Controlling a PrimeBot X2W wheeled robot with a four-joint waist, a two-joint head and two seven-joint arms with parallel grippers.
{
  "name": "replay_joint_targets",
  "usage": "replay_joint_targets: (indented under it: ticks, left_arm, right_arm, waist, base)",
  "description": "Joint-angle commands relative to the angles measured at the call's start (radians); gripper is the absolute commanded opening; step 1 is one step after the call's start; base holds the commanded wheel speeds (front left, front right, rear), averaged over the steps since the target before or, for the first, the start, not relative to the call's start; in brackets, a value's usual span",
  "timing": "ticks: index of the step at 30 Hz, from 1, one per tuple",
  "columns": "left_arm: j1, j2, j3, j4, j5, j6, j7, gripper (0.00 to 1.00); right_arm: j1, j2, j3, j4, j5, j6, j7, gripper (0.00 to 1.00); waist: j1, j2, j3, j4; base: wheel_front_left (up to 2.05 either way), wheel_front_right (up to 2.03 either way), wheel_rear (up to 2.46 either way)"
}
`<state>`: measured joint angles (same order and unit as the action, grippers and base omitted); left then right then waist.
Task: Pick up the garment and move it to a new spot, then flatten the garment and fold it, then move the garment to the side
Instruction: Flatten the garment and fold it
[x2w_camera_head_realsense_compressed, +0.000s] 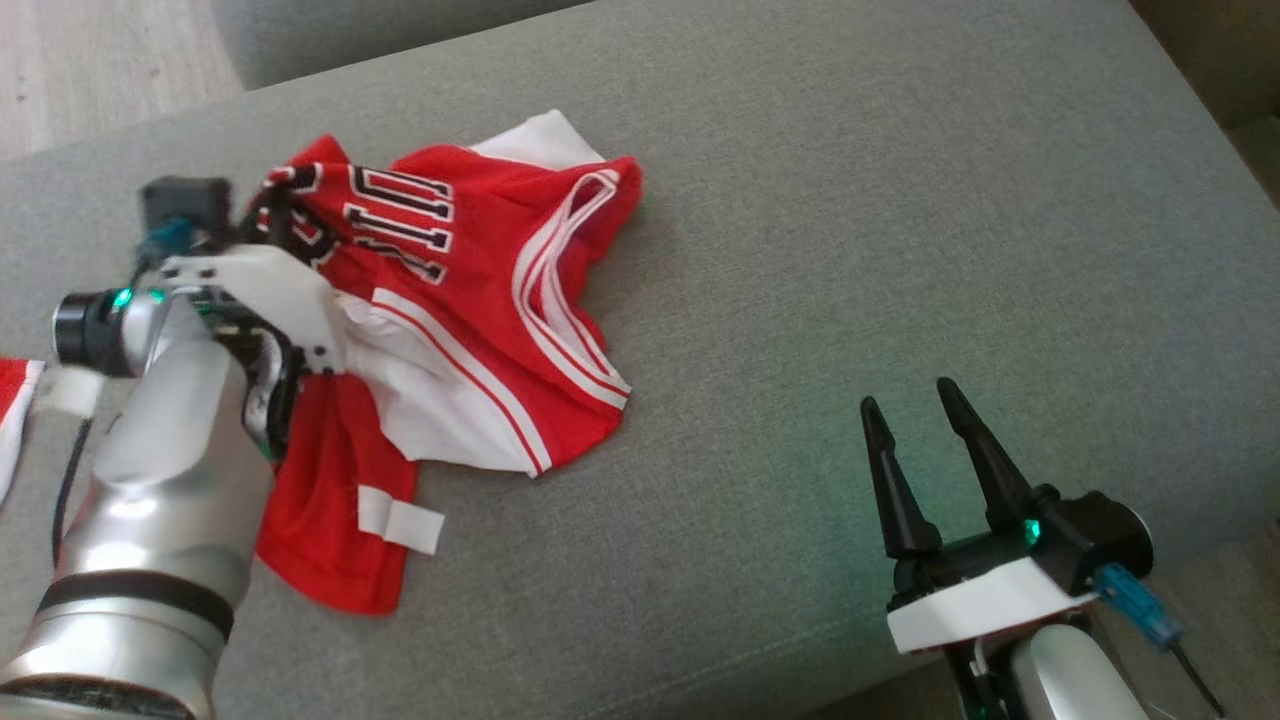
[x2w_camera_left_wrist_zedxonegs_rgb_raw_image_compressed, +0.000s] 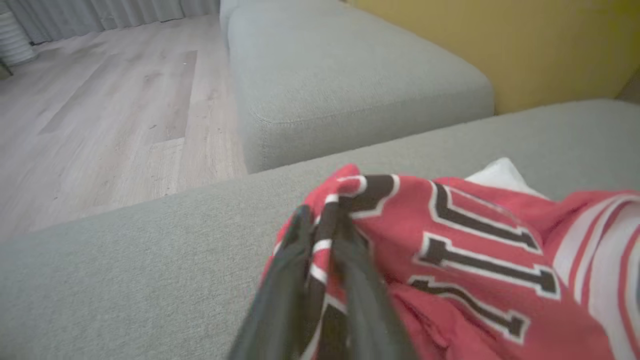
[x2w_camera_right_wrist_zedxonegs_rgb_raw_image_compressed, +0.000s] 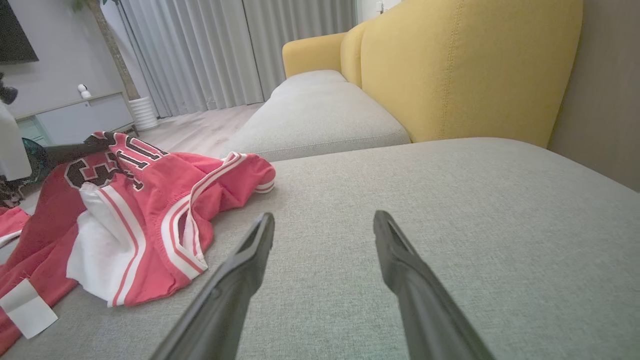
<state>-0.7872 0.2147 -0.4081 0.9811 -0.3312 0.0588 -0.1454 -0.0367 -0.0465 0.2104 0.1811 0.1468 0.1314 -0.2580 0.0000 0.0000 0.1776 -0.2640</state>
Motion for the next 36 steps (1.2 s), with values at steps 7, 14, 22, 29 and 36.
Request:
replay_joint_targets:
  ticks: [7,14,22,29,36]
  left_arm:
    - [-0.011,-0.016,0.11,-0.072,-0.083,0.029,-0.107,1.0]
    - [0.18,-0.073,0.046,-0.263,-0.067,0.04,-0.08,1.0]
    - [0.427,-0.078,-0.133,-0.574,-0.035,0.011,0.198,1.0]
    - [0.458,-0.046,-0.179,-0.637,-0.011,0.017,0.293,1.0]
    - [0.413,-0.032,-0.224,-0.556,0.012,-0.013,0.36,1.0]
  right_arm:
    - [-0.007,-0.004,-0.003,-0.03,0.017,-0.001,-0.004,1.0]
    - [0.026,-0.004,-0.018,-0.034,0.018,-0.001,-0.004,1.0]
    - [0.026,-0.004,-0.018,-0.041,0.011,-0.001,-0.004,1.0]
    - [0.006,-0.004,-0.001,-0.039,0.014,-0.001,-0.004,1.0]
    - [-0.005,-0.004,0.0,-0.039,0.024,-0.001,-0.004,1.0]
  waist:
    - [0.0,0.0,-0.016,0.001]
    - [0.0,0.0,-0.044,0.03]
    - [0.0,0.0,-0.038,0.058]
    - [0.0,0.0,-0.015,0.049]
    - [0.0,0.0,0.005,0.018]
  base:
    - [0.0,0.0,0.0]
    - [0.0,0.0,0.0]
    - [0.0,0.0,0.0]
    - [0.0,0.0,0.0]
    - [0.0,0.0,0.0]
